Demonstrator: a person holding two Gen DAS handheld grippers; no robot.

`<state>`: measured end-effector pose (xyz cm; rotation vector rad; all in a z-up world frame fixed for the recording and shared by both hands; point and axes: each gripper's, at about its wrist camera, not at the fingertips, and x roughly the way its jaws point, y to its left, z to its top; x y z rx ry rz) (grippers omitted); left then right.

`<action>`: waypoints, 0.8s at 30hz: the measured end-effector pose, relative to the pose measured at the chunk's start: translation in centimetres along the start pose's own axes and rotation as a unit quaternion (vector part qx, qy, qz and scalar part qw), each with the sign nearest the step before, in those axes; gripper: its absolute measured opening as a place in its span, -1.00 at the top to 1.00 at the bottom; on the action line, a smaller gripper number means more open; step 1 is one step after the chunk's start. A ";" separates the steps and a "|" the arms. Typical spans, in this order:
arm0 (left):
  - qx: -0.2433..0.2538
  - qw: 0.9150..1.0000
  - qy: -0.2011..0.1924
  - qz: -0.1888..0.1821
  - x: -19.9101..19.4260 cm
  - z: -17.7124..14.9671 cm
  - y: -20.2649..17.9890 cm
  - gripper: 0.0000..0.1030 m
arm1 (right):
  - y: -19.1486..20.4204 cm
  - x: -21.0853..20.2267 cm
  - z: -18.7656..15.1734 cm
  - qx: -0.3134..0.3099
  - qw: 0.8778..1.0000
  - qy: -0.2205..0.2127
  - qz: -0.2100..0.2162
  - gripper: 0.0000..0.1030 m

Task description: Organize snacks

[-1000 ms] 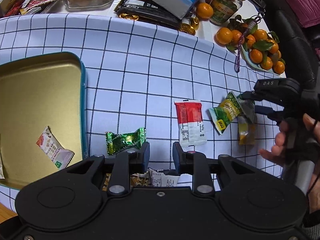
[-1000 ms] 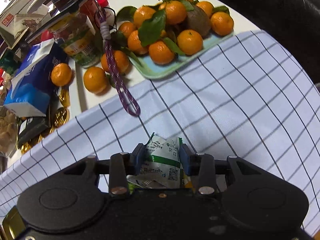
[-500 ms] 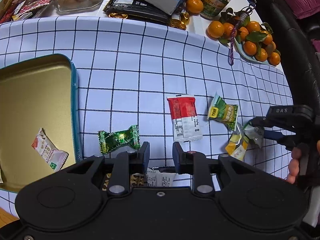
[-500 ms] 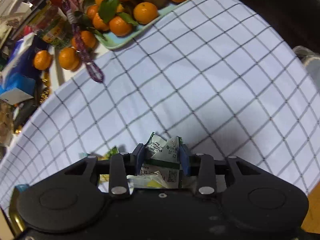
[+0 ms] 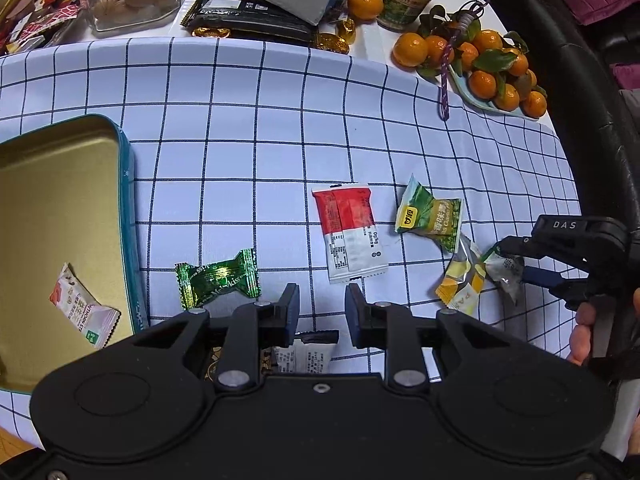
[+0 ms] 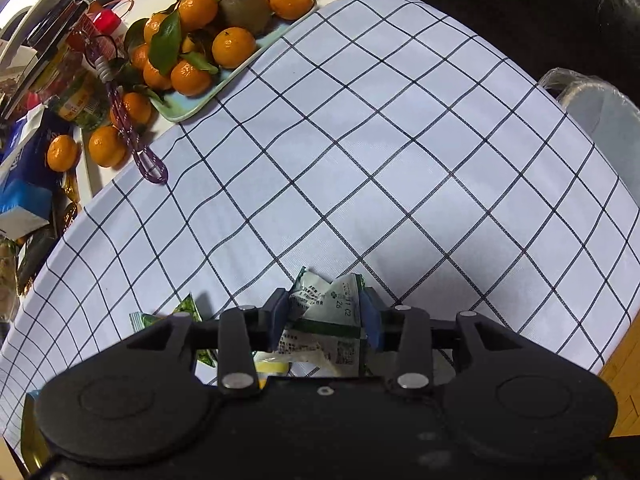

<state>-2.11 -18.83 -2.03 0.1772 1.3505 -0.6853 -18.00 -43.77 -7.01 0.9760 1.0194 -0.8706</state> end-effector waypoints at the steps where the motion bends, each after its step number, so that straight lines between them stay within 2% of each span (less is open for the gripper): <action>1: 0.000 1.000 0.000 -0.001 0.0 0.0 0.0 0.33 | 0.0 0.1 0.0 0.000 1.000 0.002 0.000 0.14; 12: -0.013 1.000 0.002 -0.011 0.9 0.5 -0.4 0.33 | 1.5 0.3 -1.4 -0.057 0.998 -0.021 -0.011 -0.04; 14: -0.017 1.000 0.002 -0.012 1.2 0.7 -0.6 0.33 | 1.6 0.6 -1.7 -0.064 0.998 -0.008 -0.008 -0.09; 17: -0.017 1.000 -0.001 -0.008 1.7 0.9 -0.9 0.33 | 2.2 0.5 -2.3 -0.096 0.995 -0.018 -0.024 0.03; 19: -0.016 1.000 -0.003 -0.006 1.9 0.9 -1.2 0.33 | 2.2 0.3 -2.6 -0.107 0.994 -0.024 -0.025 0.25; 21: -0.015 1.000 -0.007 -0.003 2.1 0.9 -1.4 0.33 | 1.9 0.1 -2.5 -0.111 0.994 -0.020 -0.012 0.39; 24: -0.013 1.000 -0.012 0.000 2.2 1.0 -1.8 0.33 | 1.2 -0.1 -1.9 -0.089 0.996 0.007 0.019 0.43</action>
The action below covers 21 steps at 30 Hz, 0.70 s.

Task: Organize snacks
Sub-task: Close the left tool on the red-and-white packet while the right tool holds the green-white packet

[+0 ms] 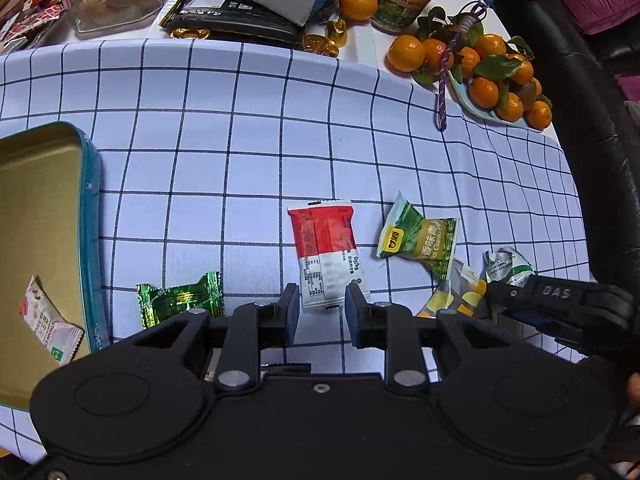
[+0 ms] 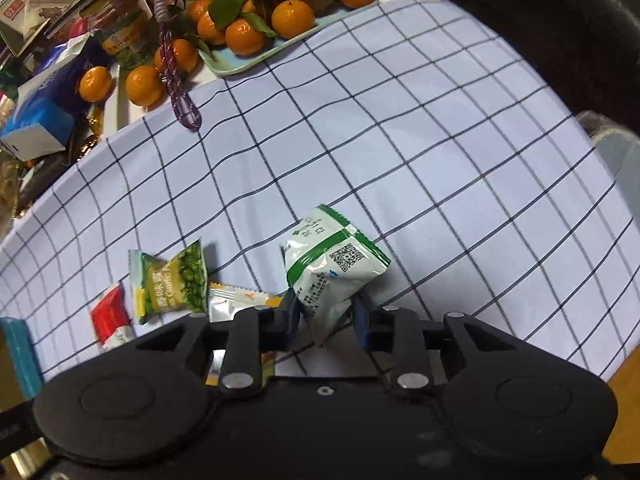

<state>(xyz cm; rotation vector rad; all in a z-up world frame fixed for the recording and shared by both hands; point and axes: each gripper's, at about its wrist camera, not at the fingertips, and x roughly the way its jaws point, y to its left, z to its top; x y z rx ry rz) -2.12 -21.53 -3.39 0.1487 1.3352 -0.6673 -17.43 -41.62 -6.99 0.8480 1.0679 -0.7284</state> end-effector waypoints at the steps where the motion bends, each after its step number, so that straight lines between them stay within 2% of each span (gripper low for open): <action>1: -0.001 1.000 -0.001 0.001 0.1 0.0 -0.1 0.33 | -0.3 -0.2 0.2 0.013 1.000 0.004 0.013 0.43; 5: -0.007 1.000 -0.001 0.000 0.2 0.2 -0.1 0.33 | -1.9 -1.4 1.3 0.056 0.997 0.003 0.046 0.43; 11: -0.021 1.000 -0.007 -0.002 0.6 0.7 -0.1 0.33 | -3.9 -2.2 2.3 0.091 0.995 -0.020 0.045 0.45; 21: -0.039 0.999 -0.004 0.001 1.6 1.3 -0.1 0.33 | -3.4 -1.8 2.1 0.066 0.997 -0.010 0.040 0.45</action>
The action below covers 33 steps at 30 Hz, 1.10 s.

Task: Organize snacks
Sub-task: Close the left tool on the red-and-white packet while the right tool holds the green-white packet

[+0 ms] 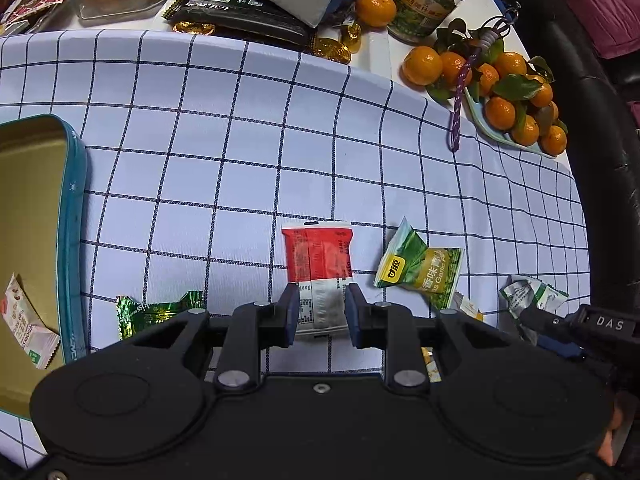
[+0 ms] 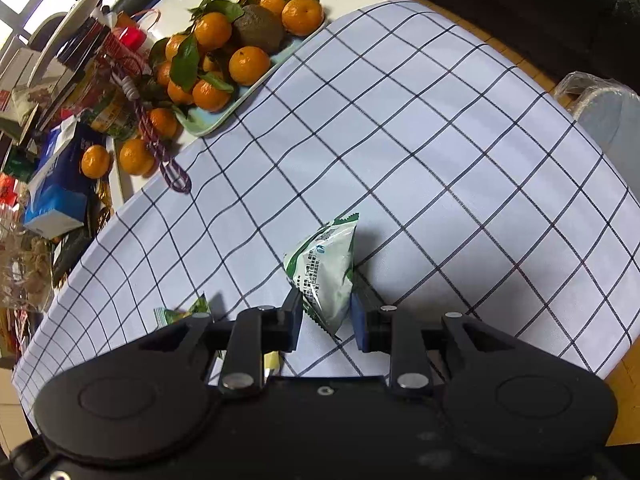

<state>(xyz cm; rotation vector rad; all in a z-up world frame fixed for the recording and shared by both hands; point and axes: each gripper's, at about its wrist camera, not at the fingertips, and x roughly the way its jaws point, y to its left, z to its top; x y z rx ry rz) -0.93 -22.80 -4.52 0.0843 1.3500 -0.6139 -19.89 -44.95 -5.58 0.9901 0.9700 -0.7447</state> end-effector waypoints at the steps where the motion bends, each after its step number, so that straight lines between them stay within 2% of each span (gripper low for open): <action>1: 0.000 1.000 -0.001 0.001 0.0 0.0 -0.1 0.33 | 0.0 0.0 -0.1 -0.003 1.000 0.000 -0.002 0.45; 15: -0.014 1.000 -0.008 0.015 1.4 0.4 0.2 0.33 | 0.2 0.1 -0.3 -0.011 1.000 0.001 -0.004 0.43; 16: -0.014 1.000 -0.008 0.016 1.4 0.4 0.1 0.27 | 0.2 0.1 -0.4 -0.012 1.000 0.002 -0.004 0.43; 23: -0.017 1.000 -0.001 0.009 2.0 0.6 -0.2 0.21 | 0.4 0.1 -0.4 -0.023 1.000 -0.003 -0.005 0.43; 33: 0.017 0.999 -0.007 0.028 2.3 0.5 -1.7 0.08 | 0.2 0.4 -0.3 -0.026 1.000 0.004 -0.008 0.43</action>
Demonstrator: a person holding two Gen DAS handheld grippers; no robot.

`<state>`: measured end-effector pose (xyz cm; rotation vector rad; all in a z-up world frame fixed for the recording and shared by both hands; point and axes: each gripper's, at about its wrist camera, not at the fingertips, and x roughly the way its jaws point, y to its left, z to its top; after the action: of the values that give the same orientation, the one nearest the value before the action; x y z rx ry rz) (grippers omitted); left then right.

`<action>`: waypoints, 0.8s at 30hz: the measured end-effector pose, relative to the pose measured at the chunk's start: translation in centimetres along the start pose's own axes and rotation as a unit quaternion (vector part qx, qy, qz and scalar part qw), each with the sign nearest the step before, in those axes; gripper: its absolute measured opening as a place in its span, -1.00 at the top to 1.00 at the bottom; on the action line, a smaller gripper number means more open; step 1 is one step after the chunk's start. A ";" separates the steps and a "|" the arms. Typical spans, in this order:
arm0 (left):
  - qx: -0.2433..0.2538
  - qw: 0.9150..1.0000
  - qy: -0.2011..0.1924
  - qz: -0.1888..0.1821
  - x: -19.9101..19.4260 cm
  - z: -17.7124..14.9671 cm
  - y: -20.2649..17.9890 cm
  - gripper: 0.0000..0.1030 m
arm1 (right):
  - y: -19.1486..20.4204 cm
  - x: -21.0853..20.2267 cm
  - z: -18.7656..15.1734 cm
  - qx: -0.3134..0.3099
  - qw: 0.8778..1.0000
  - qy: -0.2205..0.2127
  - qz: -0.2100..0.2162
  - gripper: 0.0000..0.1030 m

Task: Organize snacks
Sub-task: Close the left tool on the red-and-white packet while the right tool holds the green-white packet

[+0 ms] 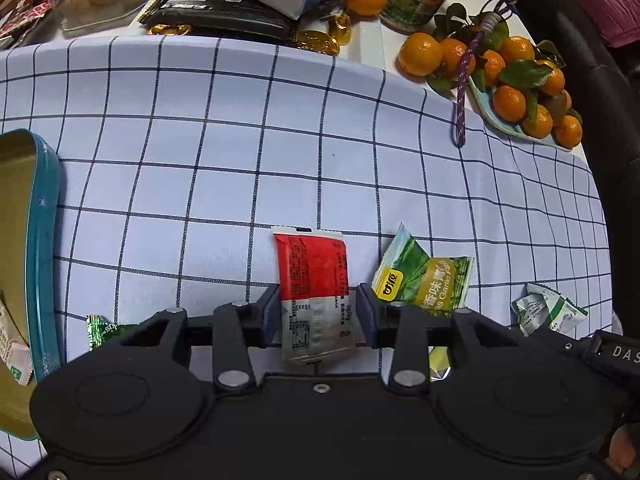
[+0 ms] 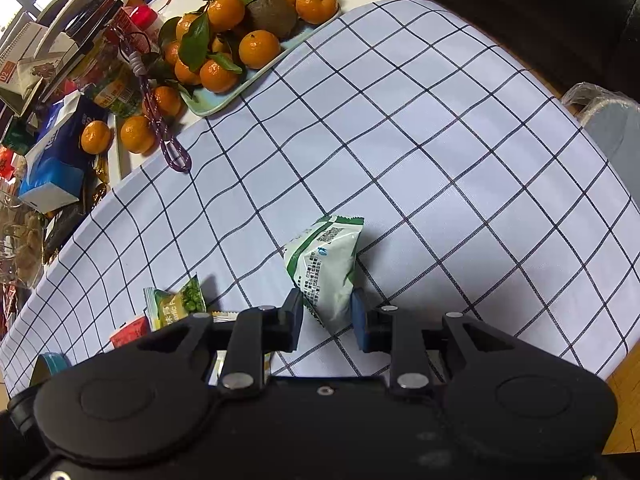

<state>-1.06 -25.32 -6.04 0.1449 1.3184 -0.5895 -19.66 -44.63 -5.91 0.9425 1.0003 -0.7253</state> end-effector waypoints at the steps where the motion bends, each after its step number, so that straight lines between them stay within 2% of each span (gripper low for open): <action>1: 0.002 1.000 0.000 0.003 0.0 0.0 -0.1 0.08 | 0.0 0.0 0.0 0.000 1.000 0.001 0.000 0.43; 8: 0.010 1.000 0.002 0.005 0.2 0.1 -0.2 0.12 | -0.3 0.1 0.1 0.009 1.000 0.003 0.001 0.41; 12: -0.003 1.000 0.008 -0.005 0.2 0.3 0.3 0.19 | -1.0 -0.4 0.7 0.034 0.999 -0.009 0.006 0.21; 17: -0.017 1.000 0.015 -0.017 0.1 0.2 0.6 0.20 | -1.7 -0.3 1.4 0.059 0.998 -0.013 0.010 0.17; 24: -0.011 1.000 0.003 -0.027 -0.9 0.1 0.3 0.20 | -1.7 0.9 1.7 0.080 0.997 -0.015 0.007 0.03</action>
<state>-0.94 -24.84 -5.18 0.0923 1.3377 -0.6205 -20.13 -47.00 -6.88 1.0739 0.9189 -0.8155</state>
